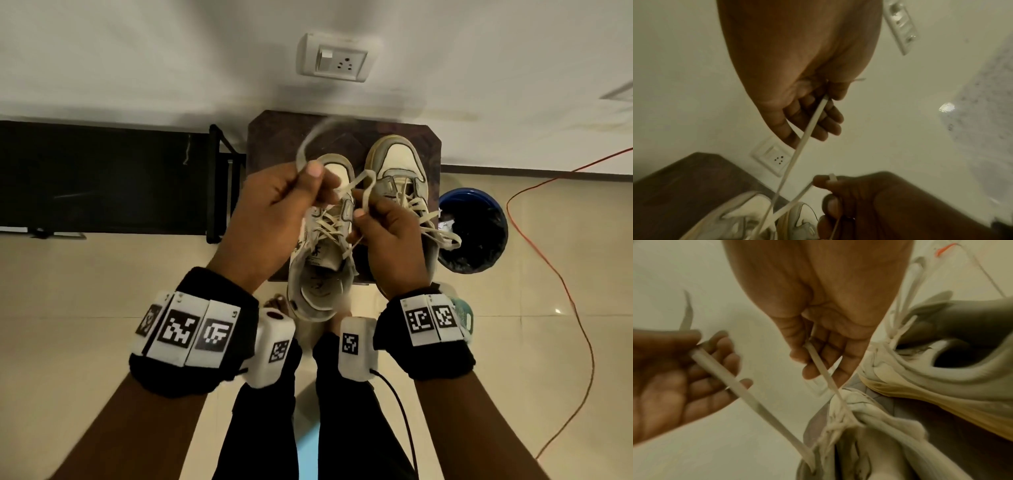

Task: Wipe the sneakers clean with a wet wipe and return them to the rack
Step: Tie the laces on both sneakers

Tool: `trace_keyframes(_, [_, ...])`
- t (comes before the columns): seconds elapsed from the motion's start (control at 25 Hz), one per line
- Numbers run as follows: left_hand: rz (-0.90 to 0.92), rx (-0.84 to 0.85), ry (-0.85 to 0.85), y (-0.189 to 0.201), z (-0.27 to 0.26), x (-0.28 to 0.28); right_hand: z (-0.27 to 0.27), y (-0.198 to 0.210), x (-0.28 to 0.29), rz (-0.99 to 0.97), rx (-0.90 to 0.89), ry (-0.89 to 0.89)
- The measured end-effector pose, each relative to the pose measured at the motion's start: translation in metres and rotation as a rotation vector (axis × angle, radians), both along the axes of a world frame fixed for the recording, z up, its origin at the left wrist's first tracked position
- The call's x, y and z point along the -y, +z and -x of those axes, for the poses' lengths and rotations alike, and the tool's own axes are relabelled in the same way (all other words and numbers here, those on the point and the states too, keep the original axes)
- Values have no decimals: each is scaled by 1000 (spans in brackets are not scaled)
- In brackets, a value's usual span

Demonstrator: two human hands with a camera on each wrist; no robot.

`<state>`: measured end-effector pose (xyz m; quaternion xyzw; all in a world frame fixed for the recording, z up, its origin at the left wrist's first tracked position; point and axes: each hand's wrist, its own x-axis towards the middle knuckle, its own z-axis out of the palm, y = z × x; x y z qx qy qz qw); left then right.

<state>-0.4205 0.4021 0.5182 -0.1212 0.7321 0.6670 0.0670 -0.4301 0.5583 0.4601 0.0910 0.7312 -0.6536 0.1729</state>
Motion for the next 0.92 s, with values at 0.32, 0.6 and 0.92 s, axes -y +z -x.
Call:
trace_keyframes(0.32, [230, 232, -438, -15, 26, 0, 7, 24, 17, -287, -148, 401])
trace_keyframes(0.6, [95, 371, -436, -34, -8, 11, 6, 11, 4, -281, -157, 101])
trace_keyframes(0.92, [215, 197, -236, -52, -14, -7, 5, 15, 6, -183, -177, 142])
